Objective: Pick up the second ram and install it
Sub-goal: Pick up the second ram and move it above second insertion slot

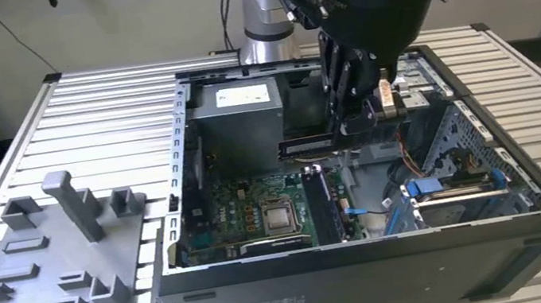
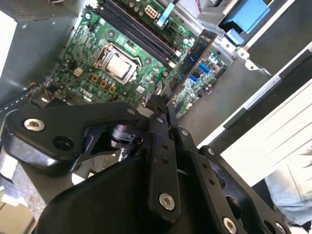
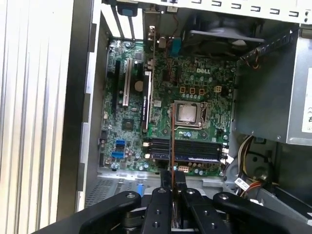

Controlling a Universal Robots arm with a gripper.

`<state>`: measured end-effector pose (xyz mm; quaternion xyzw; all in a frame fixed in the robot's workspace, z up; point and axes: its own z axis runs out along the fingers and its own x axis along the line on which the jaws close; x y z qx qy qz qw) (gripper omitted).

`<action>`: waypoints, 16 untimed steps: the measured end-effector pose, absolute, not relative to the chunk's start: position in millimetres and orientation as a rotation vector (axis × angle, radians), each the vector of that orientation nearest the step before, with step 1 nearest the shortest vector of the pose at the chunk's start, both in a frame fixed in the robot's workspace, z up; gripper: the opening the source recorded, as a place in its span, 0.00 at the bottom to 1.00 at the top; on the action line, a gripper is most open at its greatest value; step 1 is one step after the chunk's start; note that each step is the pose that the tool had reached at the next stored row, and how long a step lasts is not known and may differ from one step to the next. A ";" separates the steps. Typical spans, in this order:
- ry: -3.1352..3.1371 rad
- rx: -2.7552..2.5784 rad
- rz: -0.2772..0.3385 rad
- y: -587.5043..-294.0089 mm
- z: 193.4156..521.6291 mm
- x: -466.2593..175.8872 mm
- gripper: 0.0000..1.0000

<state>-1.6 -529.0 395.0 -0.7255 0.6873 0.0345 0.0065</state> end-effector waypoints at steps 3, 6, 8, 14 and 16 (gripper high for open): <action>2.177 -2.245 0.106 -528.8 394.6 -0.9 0.14; 2.182 -2.241 0.105 -528.7 394.6 -0.8 0.14; 2.182 -2.241 0.105 -528.6 394.6 -0.8 0.14; 2.183 -2.240 0.105 -520.6 394.6 -0.6 0.14; 2.183 -2.240 0.105 -516.3 394.5 -0.3 0.14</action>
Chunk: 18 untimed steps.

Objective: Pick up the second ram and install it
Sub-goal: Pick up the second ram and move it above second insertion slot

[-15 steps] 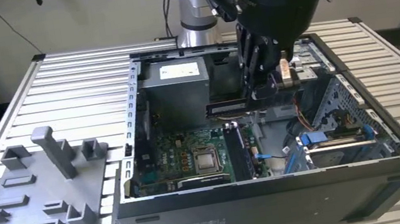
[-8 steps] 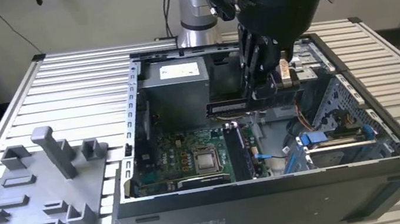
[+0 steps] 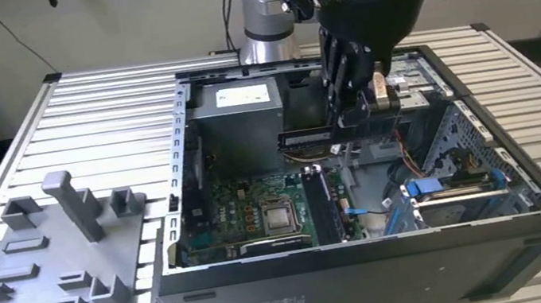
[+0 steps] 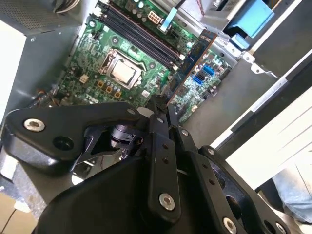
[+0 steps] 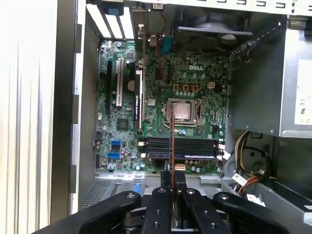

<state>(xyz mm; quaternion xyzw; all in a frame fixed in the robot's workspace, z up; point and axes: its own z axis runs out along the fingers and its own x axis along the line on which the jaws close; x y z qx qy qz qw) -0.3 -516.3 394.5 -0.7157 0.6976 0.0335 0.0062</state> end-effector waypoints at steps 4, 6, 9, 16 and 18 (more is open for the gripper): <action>2.183 -2.239 0.105 -507.1 394.4 0.3 0.14; 2.184 -2.239 0.105 -502.7 394.4 0.6 0.14; 2.184 -2.239 0.105 -495.9 394.4 1.5 0.14; 2.184 -2.239 0.105 -483.3 394.1 4.3 0.14; 2.184 -2.239 0.105 -480.0 394.0 5.2 0.14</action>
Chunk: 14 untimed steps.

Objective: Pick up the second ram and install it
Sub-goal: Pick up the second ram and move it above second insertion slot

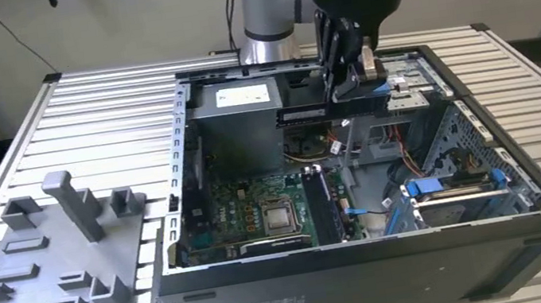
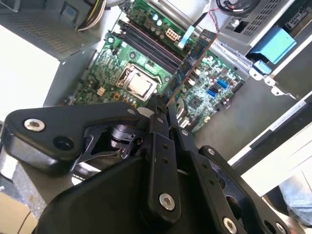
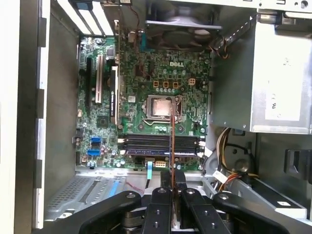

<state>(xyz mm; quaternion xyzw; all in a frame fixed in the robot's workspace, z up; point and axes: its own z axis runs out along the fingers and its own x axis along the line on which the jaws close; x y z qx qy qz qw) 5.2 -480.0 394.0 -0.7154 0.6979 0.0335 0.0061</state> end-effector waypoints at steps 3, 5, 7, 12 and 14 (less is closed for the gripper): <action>2.184 -2.239 0.105 -475.0 393.9 6.4 0.14; 2.184 -2.239 0.105 -471.7 393.8 7.1 0.14; 2.184 -2.239 0.105 -468.5 393.7 7.8 0.14; 2.184 -2.238 0.105 -460.3 393.4 8.7 0.14; 2.185 -2.238 0.105 -456.8 393.4 8.7 0.14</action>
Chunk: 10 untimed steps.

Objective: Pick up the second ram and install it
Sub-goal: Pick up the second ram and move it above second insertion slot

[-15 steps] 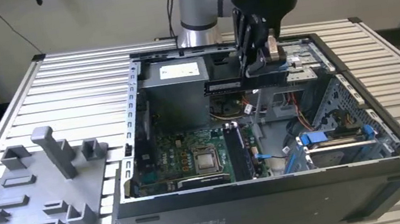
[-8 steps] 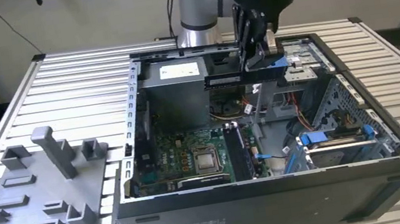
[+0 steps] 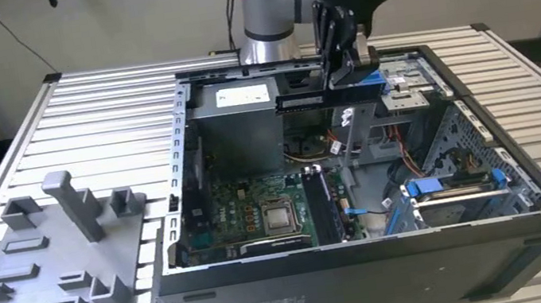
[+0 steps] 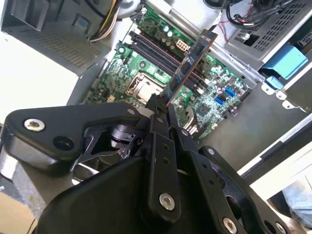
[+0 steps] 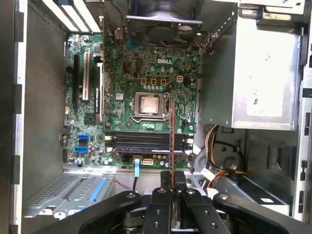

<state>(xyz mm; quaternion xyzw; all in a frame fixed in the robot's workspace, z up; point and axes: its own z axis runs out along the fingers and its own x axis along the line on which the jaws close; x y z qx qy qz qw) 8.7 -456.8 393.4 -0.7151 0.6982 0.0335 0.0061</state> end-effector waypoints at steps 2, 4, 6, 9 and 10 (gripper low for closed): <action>2.186 -2.237 0.105 -453.3 393.3 8.7 0.14; 2.186 -2.236 0.105 -450.1 393.3 8.8 0.14; 2.187 -2.236 0.105 -448.0 393.3 8.8 0.14; 2.187 -2.236 0.105 -447.5 393.3 8.8 0.14; 2.187 -2.236 0.105 -447.1 393.3 8.8 0.14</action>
